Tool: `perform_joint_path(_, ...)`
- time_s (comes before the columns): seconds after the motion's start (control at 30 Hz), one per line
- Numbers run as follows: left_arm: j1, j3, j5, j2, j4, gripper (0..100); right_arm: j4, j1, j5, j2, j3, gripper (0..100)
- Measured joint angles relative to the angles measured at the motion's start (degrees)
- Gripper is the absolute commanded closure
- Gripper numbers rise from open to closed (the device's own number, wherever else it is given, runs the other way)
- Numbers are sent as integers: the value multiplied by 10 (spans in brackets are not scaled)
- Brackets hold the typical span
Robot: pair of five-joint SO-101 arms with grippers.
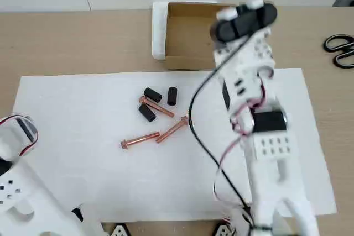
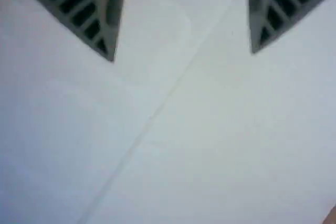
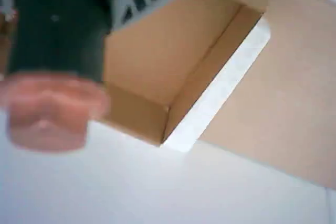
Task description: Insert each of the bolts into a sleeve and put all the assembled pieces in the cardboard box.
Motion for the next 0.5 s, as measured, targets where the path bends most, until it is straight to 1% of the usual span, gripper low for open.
perform_joint_path(0.2, 0, 2, -2, 0, 0, 840, -41, 3, 0, 230, -162, 995)
perform_joint_path(0.5, -1, 2, -2, 0, 0, 840, -85, 2, 0, 489, -362, 995)
